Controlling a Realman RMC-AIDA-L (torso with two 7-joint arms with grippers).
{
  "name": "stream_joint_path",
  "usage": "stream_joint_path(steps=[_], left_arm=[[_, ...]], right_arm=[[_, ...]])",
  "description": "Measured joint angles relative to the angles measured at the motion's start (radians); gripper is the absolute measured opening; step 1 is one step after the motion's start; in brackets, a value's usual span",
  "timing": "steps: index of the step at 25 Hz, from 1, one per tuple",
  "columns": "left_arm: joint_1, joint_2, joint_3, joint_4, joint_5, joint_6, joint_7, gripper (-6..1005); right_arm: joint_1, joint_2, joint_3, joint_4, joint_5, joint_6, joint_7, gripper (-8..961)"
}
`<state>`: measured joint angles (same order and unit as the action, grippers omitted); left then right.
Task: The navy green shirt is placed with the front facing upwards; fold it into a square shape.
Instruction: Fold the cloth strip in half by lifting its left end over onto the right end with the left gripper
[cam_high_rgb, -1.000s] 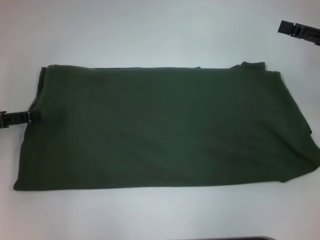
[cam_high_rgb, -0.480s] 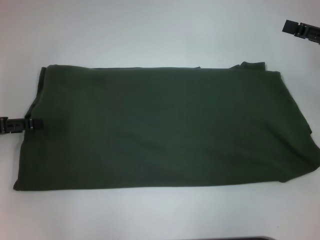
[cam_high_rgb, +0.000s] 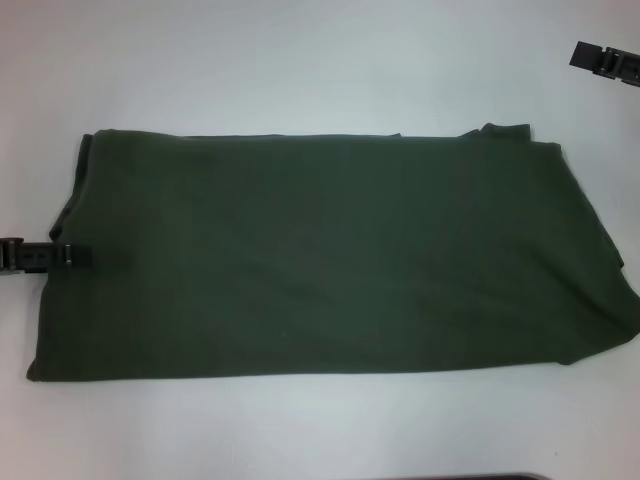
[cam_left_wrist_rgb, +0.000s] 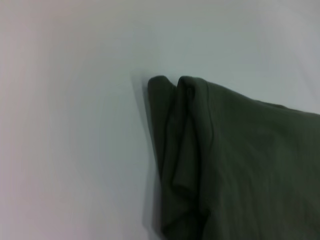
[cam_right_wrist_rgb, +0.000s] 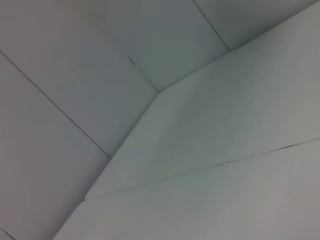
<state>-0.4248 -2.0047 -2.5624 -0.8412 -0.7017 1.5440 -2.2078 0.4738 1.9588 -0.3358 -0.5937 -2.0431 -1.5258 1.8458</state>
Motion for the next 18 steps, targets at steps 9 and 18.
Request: stream_joint_path(steps=[9, 18], left_arm=[[-0.037, 0.003, 0.010, 0.020, 0.028, 0.008, -0.013, 895], [-0.077, 0.001, 0.018, 0.040, 0.057, 0.009, -0.010, 893]], right_arm=[[-0.004, -0.001, 0.000, 0.000, 0.000, -0.001, 0.000, 926], [-0.006, -0.002, 0.000, 0.000, 0.000, -0.001, 0.000, 926]])
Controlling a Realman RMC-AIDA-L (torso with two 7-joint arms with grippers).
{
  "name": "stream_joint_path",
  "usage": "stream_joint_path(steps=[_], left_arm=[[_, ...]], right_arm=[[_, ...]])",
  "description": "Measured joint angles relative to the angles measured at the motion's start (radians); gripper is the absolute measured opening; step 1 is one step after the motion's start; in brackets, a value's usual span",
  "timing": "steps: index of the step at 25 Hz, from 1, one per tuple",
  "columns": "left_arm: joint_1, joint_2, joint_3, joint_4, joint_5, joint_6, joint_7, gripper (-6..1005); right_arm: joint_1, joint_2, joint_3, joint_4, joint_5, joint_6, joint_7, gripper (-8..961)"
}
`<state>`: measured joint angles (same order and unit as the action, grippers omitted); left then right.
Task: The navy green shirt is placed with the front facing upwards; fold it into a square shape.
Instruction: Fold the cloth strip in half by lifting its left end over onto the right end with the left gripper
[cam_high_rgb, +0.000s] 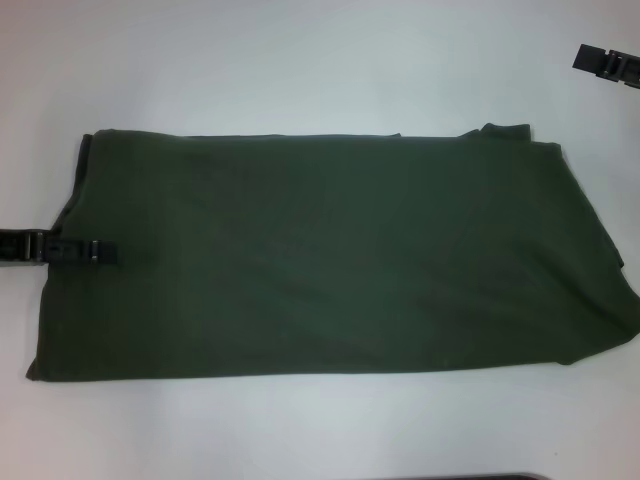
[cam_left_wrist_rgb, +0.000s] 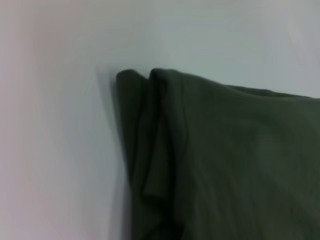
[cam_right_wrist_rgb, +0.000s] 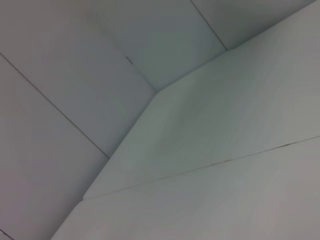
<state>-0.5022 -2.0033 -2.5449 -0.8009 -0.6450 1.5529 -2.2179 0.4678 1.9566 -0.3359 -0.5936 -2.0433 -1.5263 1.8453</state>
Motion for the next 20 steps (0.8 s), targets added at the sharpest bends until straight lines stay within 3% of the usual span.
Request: stream_joint_path(steps=[12, 20], left_arm=[[-0.032, -0.028, -0.008, -0.039, -0.007, 0.047, -0.001, 891], [-0.033, -0.031, -0.006, -0.052, -0.007, 0.039, -0.003, 892]], right_arm=[[0.000, 0.003, 0.000, 0.005, 0.000, 0.008, -0.009, 927], [-0.001, 0.005, 0.000, 0.006, 0.000, 0.012, -0.011, 927]])
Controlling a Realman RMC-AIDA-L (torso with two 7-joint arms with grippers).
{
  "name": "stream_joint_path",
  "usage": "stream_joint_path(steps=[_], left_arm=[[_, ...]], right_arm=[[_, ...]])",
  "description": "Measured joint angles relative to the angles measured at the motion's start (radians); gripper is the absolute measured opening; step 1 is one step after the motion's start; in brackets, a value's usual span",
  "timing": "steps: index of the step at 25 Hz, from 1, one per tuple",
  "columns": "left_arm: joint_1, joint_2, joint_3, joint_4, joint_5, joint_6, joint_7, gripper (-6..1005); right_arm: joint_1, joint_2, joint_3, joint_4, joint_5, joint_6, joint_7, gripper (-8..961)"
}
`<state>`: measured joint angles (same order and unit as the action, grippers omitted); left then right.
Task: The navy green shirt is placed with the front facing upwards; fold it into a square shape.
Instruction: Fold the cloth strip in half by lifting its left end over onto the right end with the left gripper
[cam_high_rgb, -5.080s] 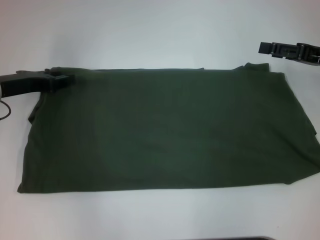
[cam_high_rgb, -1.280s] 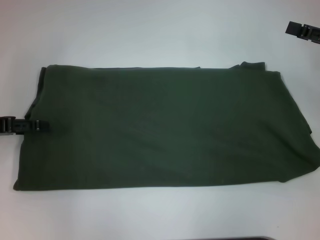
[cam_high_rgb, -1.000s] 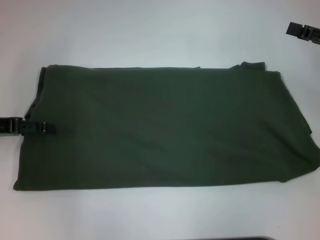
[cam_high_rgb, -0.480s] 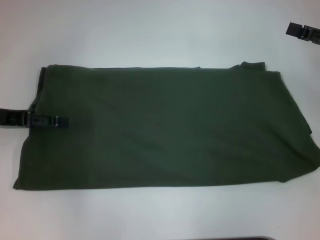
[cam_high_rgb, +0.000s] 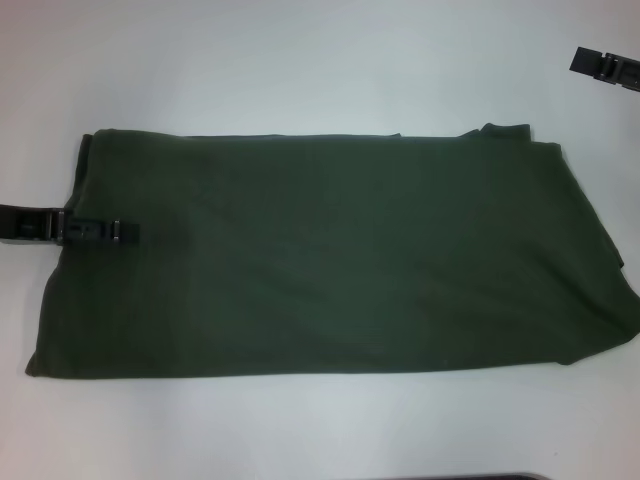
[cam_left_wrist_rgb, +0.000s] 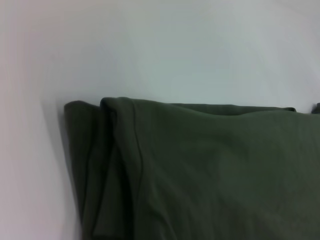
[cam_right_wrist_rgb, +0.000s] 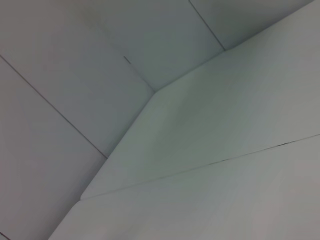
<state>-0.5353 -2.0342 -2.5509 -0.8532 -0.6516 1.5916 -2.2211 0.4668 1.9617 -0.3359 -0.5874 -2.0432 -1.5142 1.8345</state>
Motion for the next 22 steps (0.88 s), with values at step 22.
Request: stream_joint_path(steps=[22], left_arm=[[0.020, 0.020, 0.001, 0.005, 0.042, -0.068, -0.029, 882]], right_arm=[[-0.004, 0.003, 0.000, -0.002, 0.000, 0.002, 0.005, 927]])
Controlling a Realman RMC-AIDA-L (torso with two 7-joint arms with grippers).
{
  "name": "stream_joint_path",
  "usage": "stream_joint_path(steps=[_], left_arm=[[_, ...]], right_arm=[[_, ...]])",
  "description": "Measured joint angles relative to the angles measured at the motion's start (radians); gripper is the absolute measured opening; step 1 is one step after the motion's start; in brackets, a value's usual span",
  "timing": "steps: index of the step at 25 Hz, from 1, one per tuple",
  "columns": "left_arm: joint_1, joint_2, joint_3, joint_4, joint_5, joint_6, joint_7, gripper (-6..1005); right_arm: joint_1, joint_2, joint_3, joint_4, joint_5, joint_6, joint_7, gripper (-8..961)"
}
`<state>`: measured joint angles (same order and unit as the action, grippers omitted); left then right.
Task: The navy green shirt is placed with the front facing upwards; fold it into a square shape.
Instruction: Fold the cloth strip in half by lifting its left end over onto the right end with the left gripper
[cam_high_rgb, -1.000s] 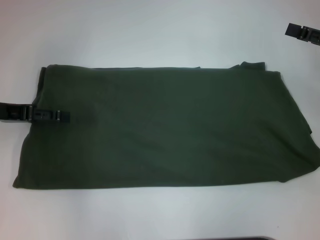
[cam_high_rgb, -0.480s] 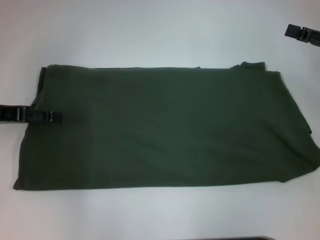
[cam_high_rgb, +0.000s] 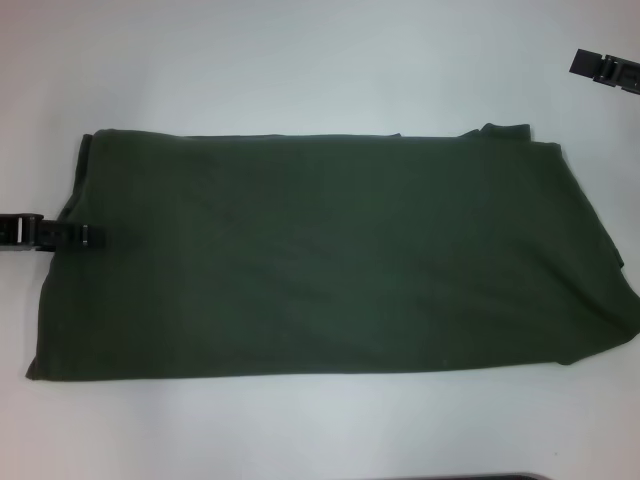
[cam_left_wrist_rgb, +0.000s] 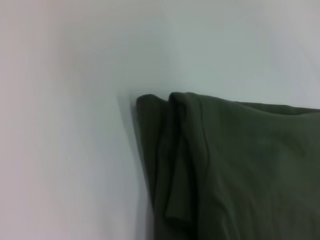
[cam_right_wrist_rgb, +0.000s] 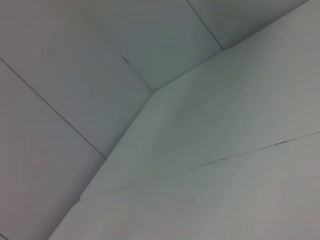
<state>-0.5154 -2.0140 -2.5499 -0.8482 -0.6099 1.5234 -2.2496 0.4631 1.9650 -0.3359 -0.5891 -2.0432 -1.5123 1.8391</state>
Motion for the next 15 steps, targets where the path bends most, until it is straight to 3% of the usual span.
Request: stream_joint_path(steps=[15], left_arm=[[-0.021, -0.007, 0.019, 0.002, 0.021, 0.000, -0.014, 861]], right_arm=[[0.000, -0.003, 0.000, -0.003, 0.000, 0.000, 0.005, 927]])
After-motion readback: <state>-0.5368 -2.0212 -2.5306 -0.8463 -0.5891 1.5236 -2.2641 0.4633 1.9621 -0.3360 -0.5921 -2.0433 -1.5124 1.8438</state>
